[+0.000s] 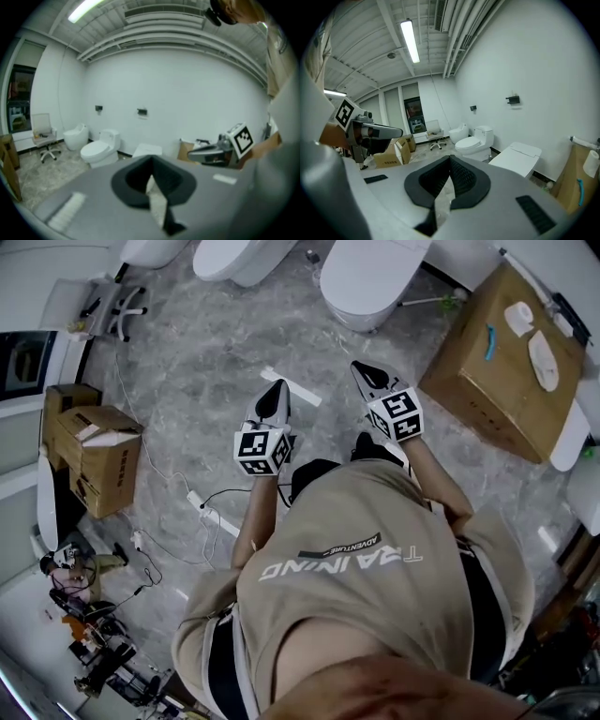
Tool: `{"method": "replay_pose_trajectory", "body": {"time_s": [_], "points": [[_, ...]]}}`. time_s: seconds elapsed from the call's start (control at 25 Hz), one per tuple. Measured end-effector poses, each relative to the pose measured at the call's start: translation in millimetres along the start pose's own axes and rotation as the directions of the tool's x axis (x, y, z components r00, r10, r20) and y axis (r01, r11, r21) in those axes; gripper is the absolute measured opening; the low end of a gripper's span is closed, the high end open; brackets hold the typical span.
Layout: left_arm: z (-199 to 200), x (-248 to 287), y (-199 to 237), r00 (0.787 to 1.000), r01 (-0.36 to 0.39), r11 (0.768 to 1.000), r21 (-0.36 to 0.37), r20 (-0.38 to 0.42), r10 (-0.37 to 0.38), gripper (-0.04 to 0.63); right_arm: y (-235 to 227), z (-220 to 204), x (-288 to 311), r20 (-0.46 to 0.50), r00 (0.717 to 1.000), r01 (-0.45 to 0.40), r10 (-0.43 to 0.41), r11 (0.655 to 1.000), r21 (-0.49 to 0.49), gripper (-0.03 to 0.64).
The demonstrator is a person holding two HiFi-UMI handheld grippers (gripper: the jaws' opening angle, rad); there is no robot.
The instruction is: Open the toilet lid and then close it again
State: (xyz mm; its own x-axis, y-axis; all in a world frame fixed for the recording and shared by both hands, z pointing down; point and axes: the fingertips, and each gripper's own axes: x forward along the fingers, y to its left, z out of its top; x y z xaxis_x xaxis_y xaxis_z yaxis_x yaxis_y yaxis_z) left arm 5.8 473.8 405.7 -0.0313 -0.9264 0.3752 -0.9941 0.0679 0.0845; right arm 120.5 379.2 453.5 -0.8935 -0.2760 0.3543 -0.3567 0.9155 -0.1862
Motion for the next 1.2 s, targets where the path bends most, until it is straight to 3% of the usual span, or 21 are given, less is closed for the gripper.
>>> {"method": "replay_pose_trajectory", "body": {"time_s": [0.36, 0.56, 0.72, 0.84, 1.04, 1.2], "points": [[-12, 29, 70, 0.999, 0.012, 1.0, -0.027, -0.044, -0.013, 0.003, -4, 5, 64, -0.069, 0.997, 0.022, -0.021, 1.0, 0.014, 0.011], [18, 76, 109, 0.994, 0.106, 0.993, 0.049, -0.015, -0.105, 0.003, -20, 40, 97, -0.04, 0.99, 0.133, -0.132, 0.991, 0.027, 0.011], [62, 112, 138, 0.981, 0.181, 0.971, 0.158, 0.044, -0.19, 0.003, -25, 69, 129, -0.026, 0.981, 0.193, -0.193, 0.981, 0.016, 0.011], [72, 133, 161, 0.975, 0.199, 0.958, 0.205, 0.059, -0.215, 0.003, -22, 80, 155, -0.015, 0.976, 0.219, -0.218, 0.975, 0.032, 0.011], [66, 173, 180, 0.96, 0.275, 0.945, 0.175, 0.006, -0.281, 0.003, -24, 78, 176, -0.054, 0.964, 0.264, -0.26, 0.961, 0.085, 0.011], [65, 208, 182, 0.953, 0.302, 0.941, 0.153, -0.035, -0.3, 0.003, -53, 67, 178, -0.075, 0.952, 0.305, -0.297, 0.94, 0.152, 0.011]]}}
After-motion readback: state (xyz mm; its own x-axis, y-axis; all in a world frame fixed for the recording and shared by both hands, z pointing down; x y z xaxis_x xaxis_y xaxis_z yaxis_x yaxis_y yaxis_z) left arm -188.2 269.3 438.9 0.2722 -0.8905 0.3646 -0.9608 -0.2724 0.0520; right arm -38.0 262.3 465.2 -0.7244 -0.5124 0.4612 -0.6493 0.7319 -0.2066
